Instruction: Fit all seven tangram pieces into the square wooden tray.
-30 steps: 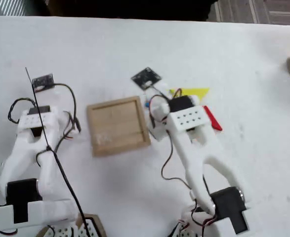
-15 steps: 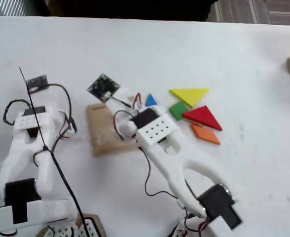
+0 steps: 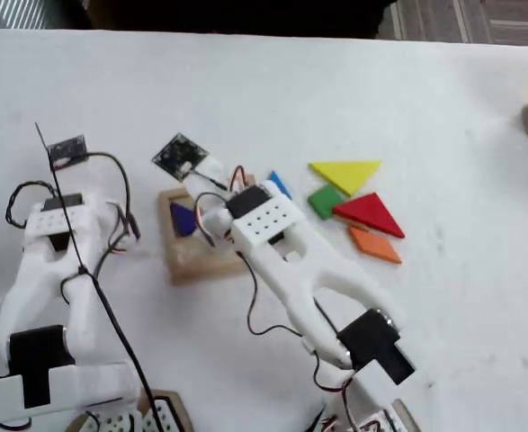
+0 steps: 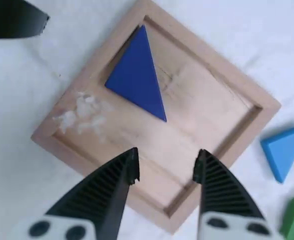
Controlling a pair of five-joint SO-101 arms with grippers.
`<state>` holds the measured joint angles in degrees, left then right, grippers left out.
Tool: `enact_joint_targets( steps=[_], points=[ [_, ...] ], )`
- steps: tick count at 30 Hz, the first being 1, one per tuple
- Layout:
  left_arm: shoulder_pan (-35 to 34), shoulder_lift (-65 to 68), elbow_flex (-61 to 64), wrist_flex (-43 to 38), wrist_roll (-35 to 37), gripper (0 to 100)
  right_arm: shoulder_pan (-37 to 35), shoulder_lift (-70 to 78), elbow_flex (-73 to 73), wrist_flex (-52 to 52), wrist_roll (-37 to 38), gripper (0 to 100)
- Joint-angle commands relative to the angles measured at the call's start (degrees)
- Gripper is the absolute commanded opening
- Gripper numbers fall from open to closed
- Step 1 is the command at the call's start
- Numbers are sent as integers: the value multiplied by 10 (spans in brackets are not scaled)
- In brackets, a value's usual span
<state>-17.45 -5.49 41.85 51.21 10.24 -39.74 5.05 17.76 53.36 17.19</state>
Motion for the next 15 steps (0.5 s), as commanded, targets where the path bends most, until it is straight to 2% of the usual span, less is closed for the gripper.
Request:
enact_joint_targets(
  steps=[1,8,15],
  points=[
    [-4,-2,-36,-13,-7,196,47,-84,-36,95,-55,117],
    [-2,-5,-34,-13,-4,192,177,-153,20,130,-76,55],
    [32,-7,-39,6,-2,180,276,-247,238,10,-71,55]
  ],
)
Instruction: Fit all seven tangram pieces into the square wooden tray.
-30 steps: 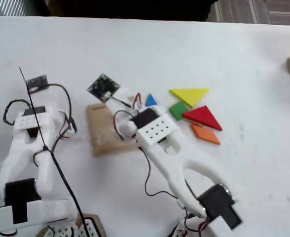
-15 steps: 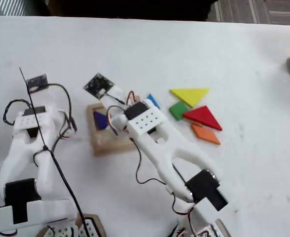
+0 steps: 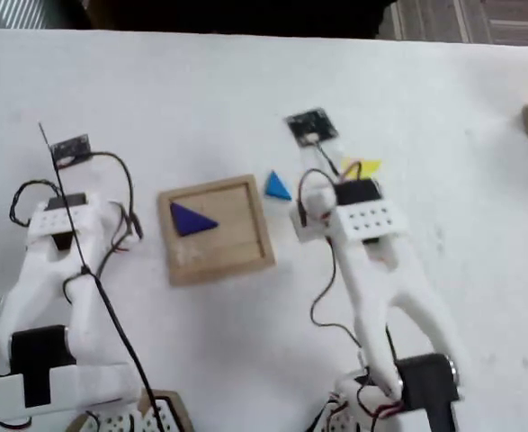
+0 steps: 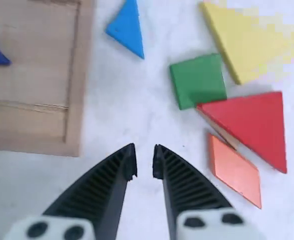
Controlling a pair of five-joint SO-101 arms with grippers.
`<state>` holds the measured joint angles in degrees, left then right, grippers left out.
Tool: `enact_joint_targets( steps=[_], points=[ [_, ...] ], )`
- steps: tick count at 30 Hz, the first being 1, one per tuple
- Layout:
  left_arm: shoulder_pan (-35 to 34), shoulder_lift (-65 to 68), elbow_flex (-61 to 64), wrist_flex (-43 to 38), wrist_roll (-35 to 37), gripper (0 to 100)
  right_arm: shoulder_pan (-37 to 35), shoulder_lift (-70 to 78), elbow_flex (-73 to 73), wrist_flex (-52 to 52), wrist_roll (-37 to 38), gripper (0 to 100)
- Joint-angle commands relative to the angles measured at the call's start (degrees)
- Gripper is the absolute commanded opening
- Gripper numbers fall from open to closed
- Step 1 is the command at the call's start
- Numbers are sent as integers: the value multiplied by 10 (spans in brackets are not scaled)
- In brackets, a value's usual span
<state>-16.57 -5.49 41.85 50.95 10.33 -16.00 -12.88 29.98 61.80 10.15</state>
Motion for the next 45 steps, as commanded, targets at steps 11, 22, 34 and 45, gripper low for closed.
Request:
enact_joint_targets(
  steps=[11,22,34,45],
  points=[
    [116,-10,-118,61,88,24,97,-222,300,-136,47,57],
    [209,96,-160,-27,194,24,93,-241,316,-147,48,59],
    [160,204,-251,25,198,24,93,-240,316,-154,48,59],
    [215,210,-251,2,194,24,93,-240,319,-156,48,60]
  ],
)
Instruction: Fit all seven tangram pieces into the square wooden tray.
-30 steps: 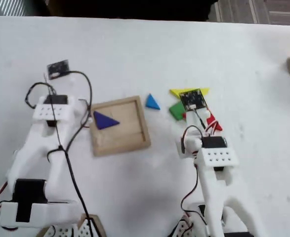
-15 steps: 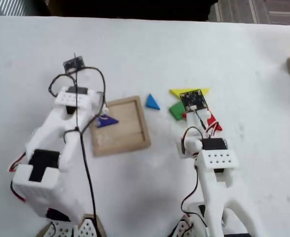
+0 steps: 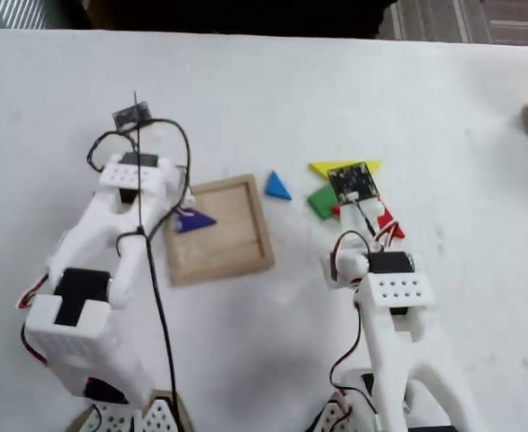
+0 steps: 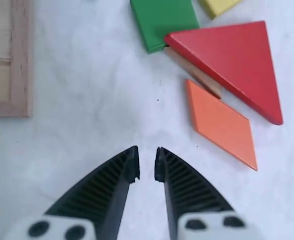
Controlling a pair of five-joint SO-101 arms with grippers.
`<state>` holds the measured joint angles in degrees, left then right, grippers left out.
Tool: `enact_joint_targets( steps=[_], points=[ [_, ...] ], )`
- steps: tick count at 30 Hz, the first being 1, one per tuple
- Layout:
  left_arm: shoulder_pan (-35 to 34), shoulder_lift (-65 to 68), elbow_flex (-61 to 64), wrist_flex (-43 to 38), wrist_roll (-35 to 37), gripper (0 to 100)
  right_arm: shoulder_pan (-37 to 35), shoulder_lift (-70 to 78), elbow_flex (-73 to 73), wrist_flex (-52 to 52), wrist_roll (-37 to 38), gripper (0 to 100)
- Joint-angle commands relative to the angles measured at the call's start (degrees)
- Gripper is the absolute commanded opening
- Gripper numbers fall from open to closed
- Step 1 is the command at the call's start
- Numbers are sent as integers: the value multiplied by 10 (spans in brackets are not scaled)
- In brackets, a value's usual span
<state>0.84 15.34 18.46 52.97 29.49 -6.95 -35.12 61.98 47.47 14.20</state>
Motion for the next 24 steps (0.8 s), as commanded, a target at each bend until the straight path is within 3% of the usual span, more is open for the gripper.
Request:
enact_joint_targets(
  steps=[1,8,12,18,24],
  points=[
    [51,1,-17,-19,2,24,2,-18,2,-18,8,60],
    [99,0,-22,-19,-4,24,2,-18,2,-23,8,60],
    [130,-7,-26,-43,-62,24,1,-18,3,-23,8,60],
    [118,-99,-73,-1,-69,24,2,-18,3,-23,8,60],
    [179,-138,-7,-94,-68,24,2,-18,3,-23,8,60]
  ],
)
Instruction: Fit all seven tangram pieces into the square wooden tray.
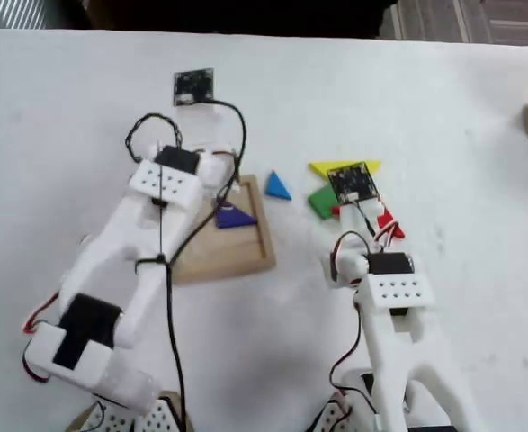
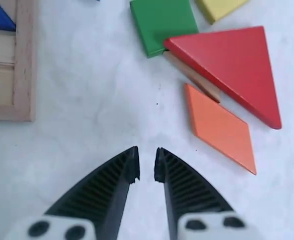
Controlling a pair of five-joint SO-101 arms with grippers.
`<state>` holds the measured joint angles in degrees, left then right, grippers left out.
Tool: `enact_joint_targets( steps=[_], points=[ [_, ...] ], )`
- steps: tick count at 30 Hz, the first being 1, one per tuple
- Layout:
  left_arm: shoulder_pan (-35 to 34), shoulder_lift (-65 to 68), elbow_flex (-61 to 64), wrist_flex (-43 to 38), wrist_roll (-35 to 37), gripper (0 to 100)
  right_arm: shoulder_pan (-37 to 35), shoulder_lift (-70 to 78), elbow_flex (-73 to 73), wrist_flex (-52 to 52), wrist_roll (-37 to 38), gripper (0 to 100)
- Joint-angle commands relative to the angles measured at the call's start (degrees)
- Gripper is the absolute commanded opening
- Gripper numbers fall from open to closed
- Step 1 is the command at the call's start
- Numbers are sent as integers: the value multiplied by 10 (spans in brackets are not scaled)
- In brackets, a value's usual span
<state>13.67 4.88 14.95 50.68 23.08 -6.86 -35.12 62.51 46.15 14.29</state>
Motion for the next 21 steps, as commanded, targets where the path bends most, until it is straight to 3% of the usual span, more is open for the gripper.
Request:
enact_joint_targets(
  steps=[1,4,7,16,21],
  points=[
    [65,-22,47,-105,-4,24,1,-18,-3,-10,7,60],
    [96,25,84,-206,-3,24,1,-18,-3,-10,7,60],
    [99,67,84,-251,-2,24,1,-18,-3,-10,7,60],
    [71,83,72,-236,-1,24,1,-18,-3,-17,7,60],
    [38,76,66,-219,55,24,0,-18,3,-19,8,60]
  ],
)
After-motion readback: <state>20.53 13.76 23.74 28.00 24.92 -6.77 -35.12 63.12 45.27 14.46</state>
